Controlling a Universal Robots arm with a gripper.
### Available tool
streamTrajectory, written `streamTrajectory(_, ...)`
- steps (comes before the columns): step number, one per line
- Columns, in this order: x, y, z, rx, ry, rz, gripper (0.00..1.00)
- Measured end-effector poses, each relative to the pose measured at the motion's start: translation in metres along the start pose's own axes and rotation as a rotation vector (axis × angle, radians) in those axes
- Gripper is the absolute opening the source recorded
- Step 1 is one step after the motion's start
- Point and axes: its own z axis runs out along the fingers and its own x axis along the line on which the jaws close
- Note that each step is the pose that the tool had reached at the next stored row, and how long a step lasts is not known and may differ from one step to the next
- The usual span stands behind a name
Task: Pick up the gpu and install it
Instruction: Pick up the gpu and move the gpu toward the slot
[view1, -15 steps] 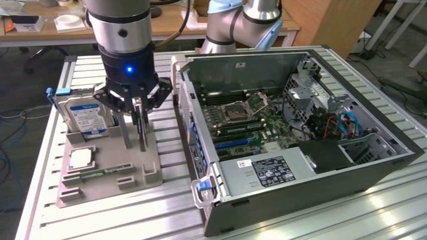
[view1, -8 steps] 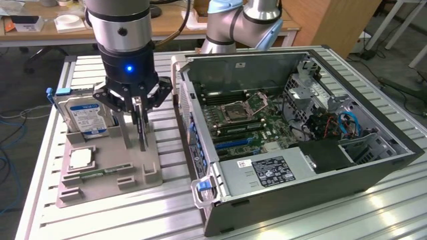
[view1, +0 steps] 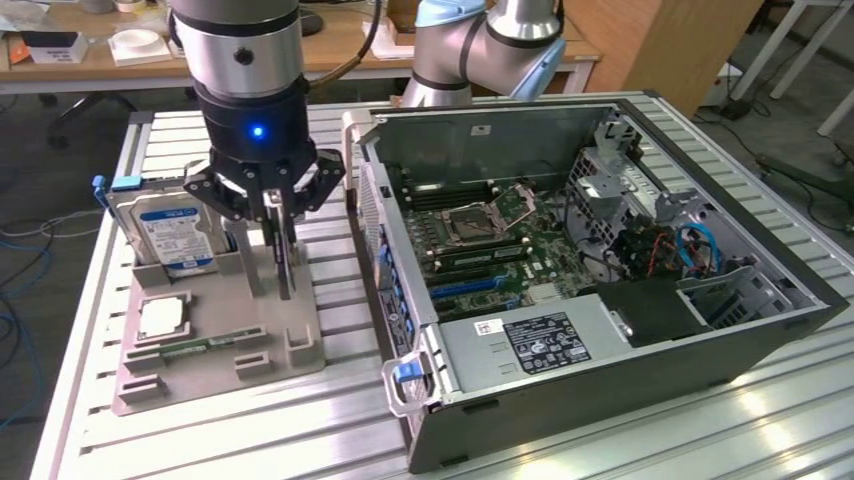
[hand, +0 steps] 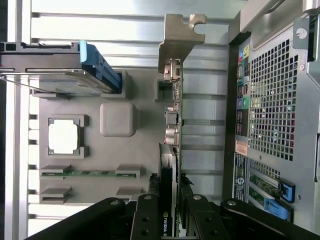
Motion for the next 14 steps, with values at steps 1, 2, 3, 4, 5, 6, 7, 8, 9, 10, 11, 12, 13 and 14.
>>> streamTrajectory(1,0.000,0.0001,-0.0016,0.0000,0.0000,0.000,0.26)
streamTrajectory(2,0.000,0.0002,-0.0032,-0.0001,-0.0001,0.000,0.26)
streamTrajectory(3,0.000,0.0002,-0.0046,0.0000,0.0000,0.000,0.26)
streamTrajectory(4,0.000,0.0003,-0.0059,-0.0001,-0.0001,0.000,0.26)
streamTrajectory(5,0.000,0.0004,-0.0072,-0.0001,-0.0001,0.000,0.26)
streamTrajectory(6,0.000,0.0004,-0.0085,0.0000,0.0000,0.000,0.26)
streamTrajectory(7,0.000,0.0005,-0.0096,-0.0001,-0.0001,0.000,0.26)
streamTrajectory(8,0.000,0.0006,-0.0107,-0.0001,-0.0001,0.000,0.26)
streamTrajectory(9,0.000,0.0006,-0.0117,-0.0001,-0.0001,0.000,0.26)
streamTrajectory(10,0.000,0.0007,-0.0130,0.0000,0.0000,0.000,0.26)
streamTrajectory(11,0.000,0.0007,-0.0142,-0.0001,-0.0001,0.000,0.26)
streamTrajectory(12,0.000,0.0008,-0.0155,-0.0001,-0.0001,0.000,0.26)
streamTrajectory(13,0.000,0.0009,-0.0166,0.0000,-0.0001,0.000,0.26)
streamTrajectory(14,0.000,0.0009,-0.0178,0.0000,-0.0001,0.000,0.26)
